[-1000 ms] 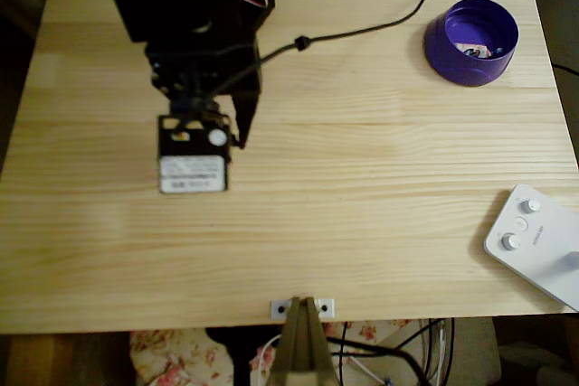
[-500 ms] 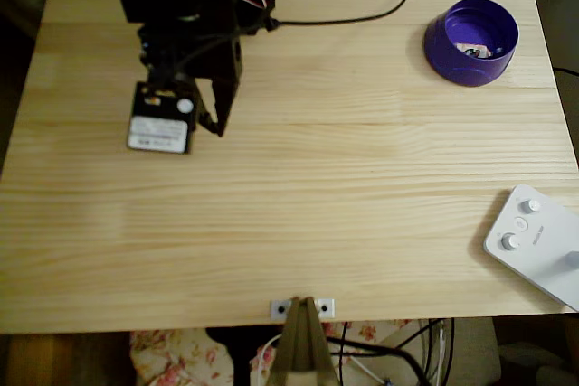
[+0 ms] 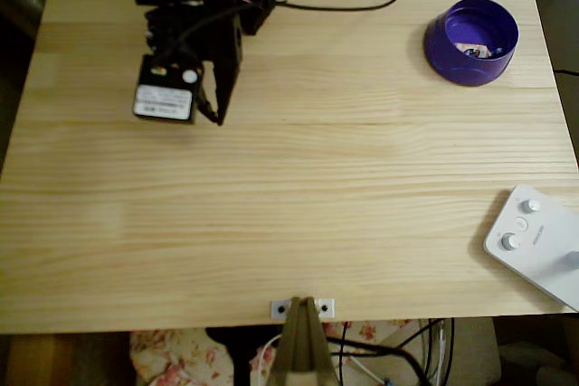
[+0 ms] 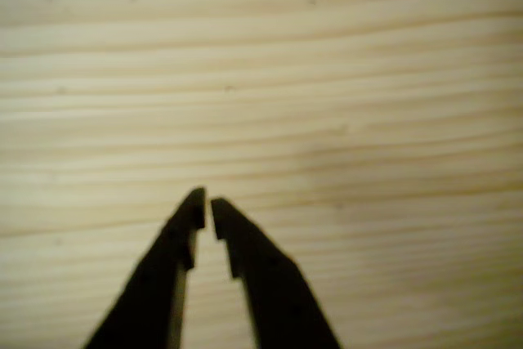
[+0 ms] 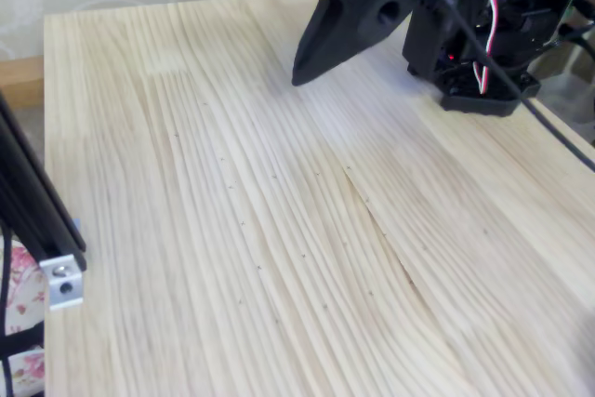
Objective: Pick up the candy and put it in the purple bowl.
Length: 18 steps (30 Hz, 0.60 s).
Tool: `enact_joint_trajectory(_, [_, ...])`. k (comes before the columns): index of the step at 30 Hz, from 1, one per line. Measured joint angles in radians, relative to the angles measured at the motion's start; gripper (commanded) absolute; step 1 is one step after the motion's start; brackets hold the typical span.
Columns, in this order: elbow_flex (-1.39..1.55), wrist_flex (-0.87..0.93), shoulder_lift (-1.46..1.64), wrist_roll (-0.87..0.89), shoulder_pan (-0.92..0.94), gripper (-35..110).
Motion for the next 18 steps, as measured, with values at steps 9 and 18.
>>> enact_joint_trajectory(9, [0.020, 0.000, 0.000, -0.011, 0.003, -1])
enact_joint_trajectory(18, [0.020, 0.000, 0.000, -0.009, 0.003, -1])
